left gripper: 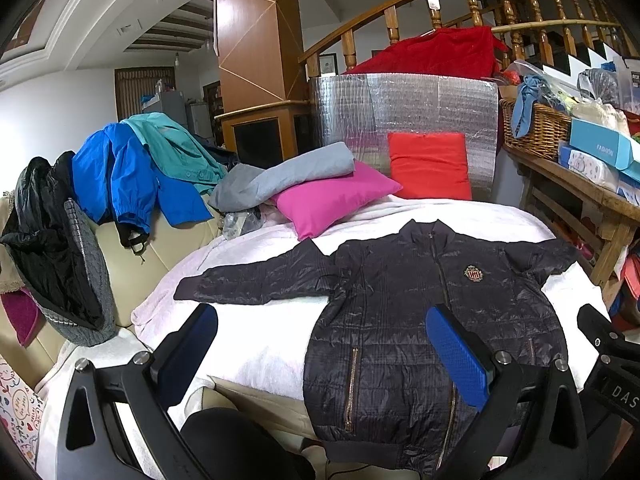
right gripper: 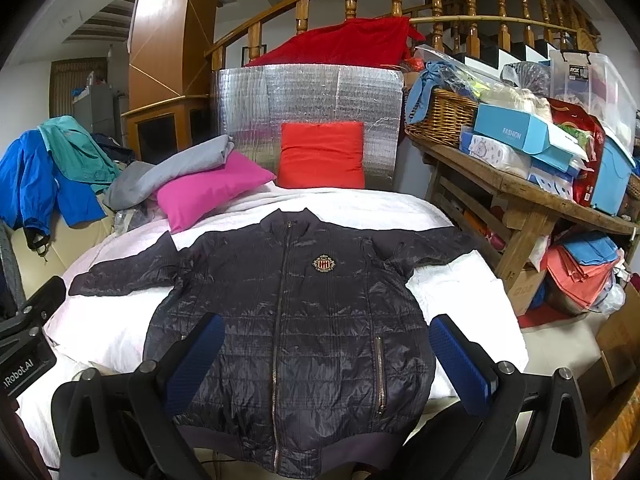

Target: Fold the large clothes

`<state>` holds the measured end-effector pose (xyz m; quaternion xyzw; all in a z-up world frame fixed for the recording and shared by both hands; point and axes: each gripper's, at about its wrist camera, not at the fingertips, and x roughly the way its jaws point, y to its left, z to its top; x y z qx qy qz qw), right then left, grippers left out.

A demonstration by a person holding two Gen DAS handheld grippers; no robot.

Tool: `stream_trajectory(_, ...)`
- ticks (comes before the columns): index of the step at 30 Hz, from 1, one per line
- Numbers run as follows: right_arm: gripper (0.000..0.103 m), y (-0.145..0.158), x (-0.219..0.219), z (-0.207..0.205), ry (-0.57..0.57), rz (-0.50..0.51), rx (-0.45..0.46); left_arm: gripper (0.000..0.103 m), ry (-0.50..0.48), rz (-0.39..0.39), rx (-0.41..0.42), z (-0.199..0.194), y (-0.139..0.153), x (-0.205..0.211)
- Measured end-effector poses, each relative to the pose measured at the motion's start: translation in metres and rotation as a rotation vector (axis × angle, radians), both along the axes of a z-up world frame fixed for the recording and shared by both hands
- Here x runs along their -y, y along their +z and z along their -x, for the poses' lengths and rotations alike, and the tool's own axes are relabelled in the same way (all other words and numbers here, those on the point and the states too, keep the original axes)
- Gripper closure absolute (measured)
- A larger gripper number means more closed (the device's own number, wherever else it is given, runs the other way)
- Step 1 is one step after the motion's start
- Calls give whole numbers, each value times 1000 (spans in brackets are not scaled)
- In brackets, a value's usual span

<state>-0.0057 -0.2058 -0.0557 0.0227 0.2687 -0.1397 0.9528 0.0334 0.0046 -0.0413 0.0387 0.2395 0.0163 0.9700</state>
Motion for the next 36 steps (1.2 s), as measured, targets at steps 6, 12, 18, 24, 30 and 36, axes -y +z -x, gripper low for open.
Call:
stream_trajectory(6, 0, -5, 3, -7, -2, -5, -17, 0, 2, 0, -20, -8, -6, 2)
stream_trajectory(12, 0, -12, 9, -16, -12, -12, -37, 0, 2, -3, -47, -20, -14, 6)
stream_trajectory(18, 0, -19, 18, -29, -21, -22, -57, 0, 7, -15, -69, -35, -22, 12)
stream_trajectory(24, 0, -28, 34, -50, -34, -42, -78, 0, 12, -37, -98, -58, -32, 22)
stream_trajectory(30, 0, -39, 55, -76, -54, -75, -96, 0, 7, -71, -139, -86, -47, 39)
stream_trajectory(36, 0, -52, 141, -126, -77, -273, -35, 0, -33, -88, -196, -148, -69, 63)
